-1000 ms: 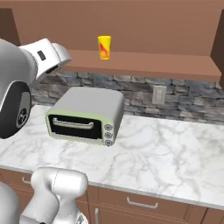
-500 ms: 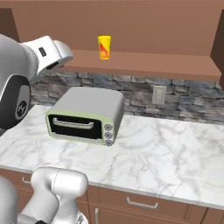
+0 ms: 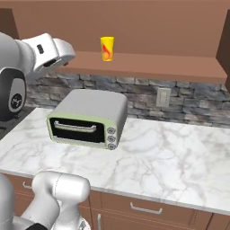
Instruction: Open the cabinet directly in front. Then move the liquor and the cup to the dining counter with the candle on it.
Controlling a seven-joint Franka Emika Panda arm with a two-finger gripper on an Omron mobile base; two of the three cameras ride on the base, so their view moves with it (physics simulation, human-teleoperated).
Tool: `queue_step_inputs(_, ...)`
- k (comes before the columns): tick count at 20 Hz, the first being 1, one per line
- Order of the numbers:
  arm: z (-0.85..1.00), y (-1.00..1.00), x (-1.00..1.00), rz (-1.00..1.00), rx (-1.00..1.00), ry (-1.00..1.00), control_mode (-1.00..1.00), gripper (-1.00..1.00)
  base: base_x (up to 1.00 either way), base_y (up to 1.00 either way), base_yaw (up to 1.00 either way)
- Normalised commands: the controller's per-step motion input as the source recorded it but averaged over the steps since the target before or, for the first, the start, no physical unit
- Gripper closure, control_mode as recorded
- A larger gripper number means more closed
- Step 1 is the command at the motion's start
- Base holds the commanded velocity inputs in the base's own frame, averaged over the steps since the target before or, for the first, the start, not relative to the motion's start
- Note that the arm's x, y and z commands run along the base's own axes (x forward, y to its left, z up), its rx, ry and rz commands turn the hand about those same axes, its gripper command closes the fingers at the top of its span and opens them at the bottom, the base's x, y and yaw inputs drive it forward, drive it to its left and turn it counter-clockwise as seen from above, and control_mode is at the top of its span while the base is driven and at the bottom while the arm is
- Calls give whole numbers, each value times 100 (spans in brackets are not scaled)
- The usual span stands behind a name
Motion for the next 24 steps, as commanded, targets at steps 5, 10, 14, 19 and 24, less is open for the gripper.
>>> queue_step_inputs(5,12,0,12,-2,0,1,-100,-100,0,0,0)
queue_step_inputs(10,14,0,5,0,0,0,-100,-100,0,0,0)
queue_step_inputs(14,2,0,3,0,0,0,-100,-100,0,0,0)
queue_step_inputs(19,0,0,3,0,0,1,-100,-100,0,0,0)
queue_step_inputs(24,-7,0,0,0,0,0,-100,-100,0,0,0)
